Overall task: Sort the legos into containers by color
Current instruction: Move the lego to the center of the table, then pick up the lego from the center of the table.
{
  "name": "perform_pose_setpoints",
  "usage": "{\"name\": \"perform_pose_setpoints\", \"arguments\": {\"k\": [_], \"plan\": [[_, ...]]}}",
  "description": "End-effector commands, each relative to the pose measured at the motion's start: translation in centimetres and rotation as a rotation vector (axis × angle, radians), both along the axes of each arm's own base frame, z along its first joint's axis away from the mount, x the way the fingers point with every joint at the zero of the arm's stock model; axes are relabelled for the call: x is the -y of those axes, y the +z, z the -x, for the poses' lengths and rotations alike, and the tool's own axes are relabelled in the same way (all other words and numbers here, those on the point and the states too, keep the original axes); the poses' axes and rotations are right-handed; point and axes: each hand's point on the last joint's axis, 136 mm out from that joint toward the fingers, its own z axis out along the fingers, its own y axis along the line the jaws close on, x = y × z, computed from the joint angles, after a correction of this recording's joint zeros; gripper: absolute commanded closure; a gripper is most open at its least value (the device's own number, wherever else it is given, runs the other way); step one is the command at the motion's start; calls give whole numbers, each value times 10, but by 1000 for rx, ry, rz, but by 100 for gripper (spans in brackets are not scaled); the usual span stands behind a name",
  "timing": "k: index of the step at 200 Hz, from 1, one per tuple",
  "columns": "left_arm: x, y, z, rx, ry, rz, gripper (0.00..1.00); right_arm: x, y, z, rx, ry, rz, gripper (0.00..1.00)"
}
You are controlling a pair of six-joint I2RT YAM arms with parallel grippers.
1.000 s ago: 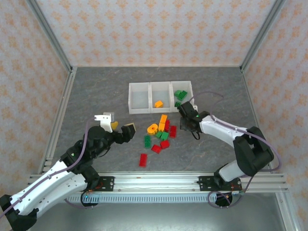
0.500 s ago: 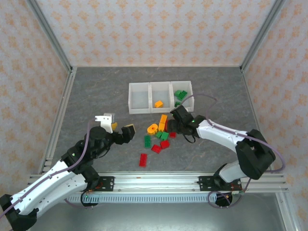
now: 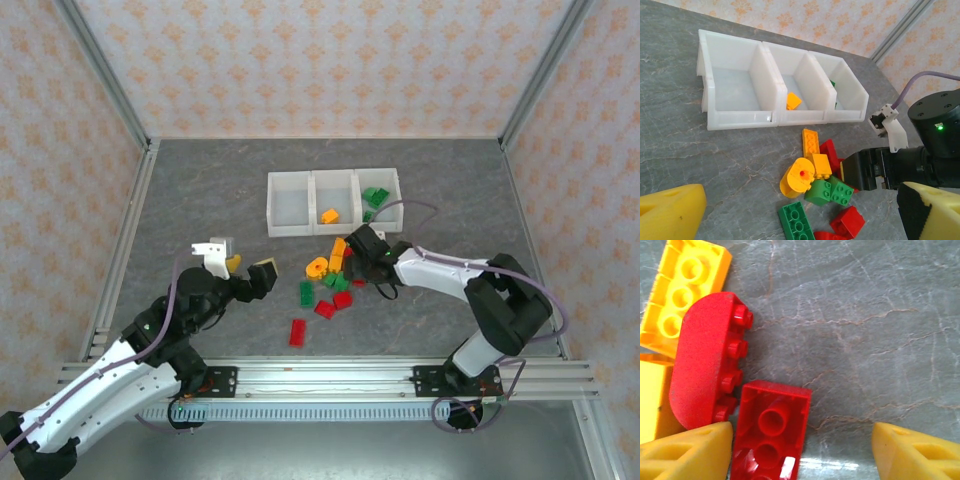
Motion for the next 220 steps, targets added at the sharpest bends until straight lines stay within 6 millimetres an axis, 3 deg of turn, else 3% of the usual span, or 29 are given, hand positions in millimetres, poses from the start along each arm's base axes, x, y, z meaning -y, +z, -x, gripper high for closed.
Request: {"name": "perform_pose_setpoints", "arguments": {"k": [1,63,104,130,176,220], "plan": [[-3,2,-1,17,13,4,1,28,-9,5,-15,-12,139,29],[-5,-1,-4,15,35,0,1,66,14,2,17,-86,127,40],[-3,2,-3,-4,32,5,1,51,18,7,6,-80,9,37],[-7,9,-3,-1,41,-12,1,52,7,8,-17,-105,14,37],[-20,4,-5,-18,92,-99,1,49,-21,11,-69,-116,24,56],[-16,3,-5,-14,70,-93,1,44,-8,-1,-43,-102,37,75]]}}
